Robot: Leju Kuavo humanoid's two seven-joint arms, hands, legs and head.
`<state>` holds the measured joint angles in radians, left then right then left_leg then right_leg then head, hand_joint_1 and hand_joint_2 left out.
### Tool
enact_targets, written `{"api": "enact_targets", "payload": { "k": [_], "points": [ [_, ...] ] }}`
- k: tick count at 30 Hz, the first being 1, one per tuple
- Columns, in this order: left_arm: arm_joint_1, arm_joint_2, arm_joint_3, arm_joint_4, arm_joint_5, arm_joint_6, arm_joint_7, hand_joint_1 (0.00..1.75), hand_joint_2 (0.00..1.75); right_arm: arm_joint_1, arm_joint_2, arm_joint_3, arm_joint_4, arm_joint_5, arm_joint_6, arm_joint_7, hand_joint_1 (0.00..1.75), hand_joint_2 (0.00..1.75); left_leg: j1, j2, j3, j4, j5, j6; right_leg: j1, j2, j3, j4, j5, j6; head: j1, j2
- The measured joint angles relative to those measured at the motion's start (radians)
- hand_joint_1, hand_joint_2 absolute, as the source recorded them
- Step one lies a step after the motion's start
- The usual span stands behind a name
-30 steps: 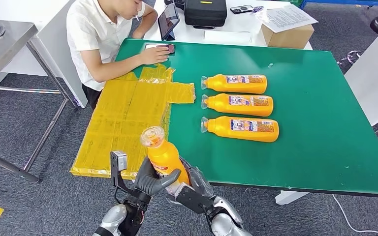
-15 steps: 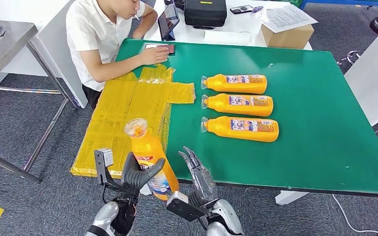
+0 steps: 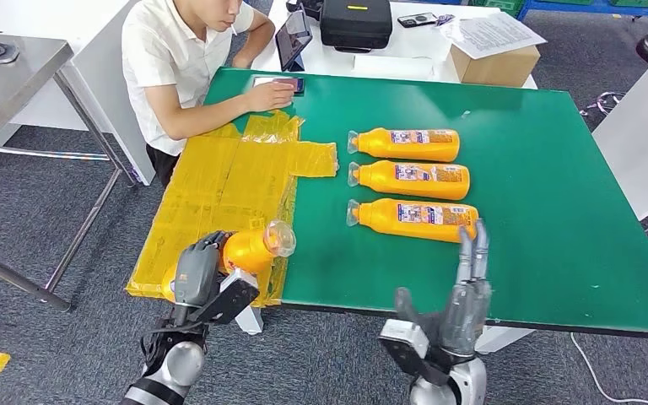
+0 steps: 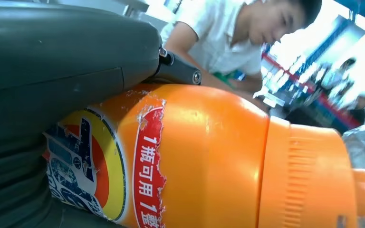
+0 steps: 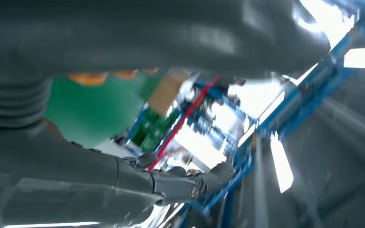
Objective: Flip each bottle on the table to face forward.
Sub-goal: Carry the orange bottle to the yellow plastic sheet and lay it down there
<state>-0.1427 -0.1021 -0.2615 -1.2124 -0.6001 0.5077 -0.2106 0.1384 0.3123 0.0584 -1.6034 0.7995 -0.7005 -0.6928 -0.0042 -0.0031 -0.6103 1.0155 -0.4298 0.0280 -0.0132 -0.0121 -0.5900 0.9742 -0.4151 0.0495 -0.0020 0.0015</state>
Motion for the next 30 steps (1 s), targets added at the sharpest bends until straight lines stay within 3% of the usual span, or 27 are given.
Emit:
{"api": "enact_targets", "payload": {
  "k": [4,8,12,16,17,20,21,26,30],
  "points": [
    [-0.049,0.01,0.003,0.036,-0.036,-0.044,0.027,1.75,1.75,0.016,0.006,-0.017,-0.082,-0.039,-0.001,-0.003,0.0,0.0,0.0,0.004,-0.003,0.0,0.003,0.0,0.0,0.003,0.0,0.0,0.007,0.002,0.0,0.0],
    [-0.109,0.018,0.002,0.096,-0.045,-0.151,0.04,1.75,1.75,0.016,-0.001,0.0,-0.085,-0.122,-0.001,-0.004,0.0,0.0,0.0,0.003,-0.005,0.0,0.003,0.0,0.0,0.003,0.0,0.0,0.006,0.003,0.0,0.0],
    [-0.187,0.023,0.002,0.183,-0.03,-0.227,-0.003,1.74,1.75,0.007,-0.024,0.056,-0.045,-0.227,-0.001,-0.004,0.0,1.75,0.0,0.003,-0.005,0.0,0.003,0.0,0.0,0.003,0.0,0.001,0.005,0.003,0.0,0.0],
    [-0.256,0.025,0.001,0.27,0.0,-0.313,-0.043,1.62,1.75,-0.009,-0.05,0.107,-0.007,-0.3,-0.001,-0.004,0.0,1.75,0.0,0.003,-0.005,0.0,0.003,0.0,0.0,0.003,0.0,0.001,0.005,0.003,0.0,0.0],
    [-0.273,0.025,0.001,0.291,0.013,-0.34,-0.051,1.42,1.75,-0.013,-0.056,0.118,0.001,-0.316,-0.001,-0.004,0.0,1.75,0.0,0.002,-0.004,0.0,0.003,0.0,0.0,0.003,0.001,0.001,0.005,0.003,0.0,0.0],
    [-0.311,0.026,0.001,0.337,0.035,-0.383,-0.063,0.2,1.75,-0.021,-0.073,0.143,0.02,-0.338,-0.001,-0.004,0.0,1.75,0.0,0.001,-0.003,0.0,0.003,0.0,0.0,0.003,0.002,0.001,0.005,0.003,0.0,0.0],
    [-0.318,0.026,0.001,0.348,0.037,-0.386,-0.065,0.0,1.75,-0.022,-0.077,0.149,0.025,-0.341,-0.001,-0.004,0.0,1.75,0.0,0.001,-0.003,0.0,0.003,0.0,0.0,0.002,0.003,0.001,0.005,0.003,0.0,0.0],
    [-0.345,0.026,-0.002,0.395,0.047,-0.392,-0.075,0.0,1.75,-0.029,-0.094,0.175,0.044,-0.365,-0.001,-0.004,0.0,1.75,0.0,0.001,-0.003,0.0,0.003,0.0,0.0,0.003,0.003,0.001,0.005,0.003,0.0,0.0],
    [-0.388,0.025,-0.006,0.449,0.075,-0.467,-0.064,0.0,1.75,-0.044,-0.109,0.206,0.067,-0.411,-0.001,-0.004,0.0,1.75,0.0,0.001,-0.002,0.0,0.003,0.0,0.0,0.003,0.004,0.001,0.005,0.003,0.0,0.0]
  ]
}}
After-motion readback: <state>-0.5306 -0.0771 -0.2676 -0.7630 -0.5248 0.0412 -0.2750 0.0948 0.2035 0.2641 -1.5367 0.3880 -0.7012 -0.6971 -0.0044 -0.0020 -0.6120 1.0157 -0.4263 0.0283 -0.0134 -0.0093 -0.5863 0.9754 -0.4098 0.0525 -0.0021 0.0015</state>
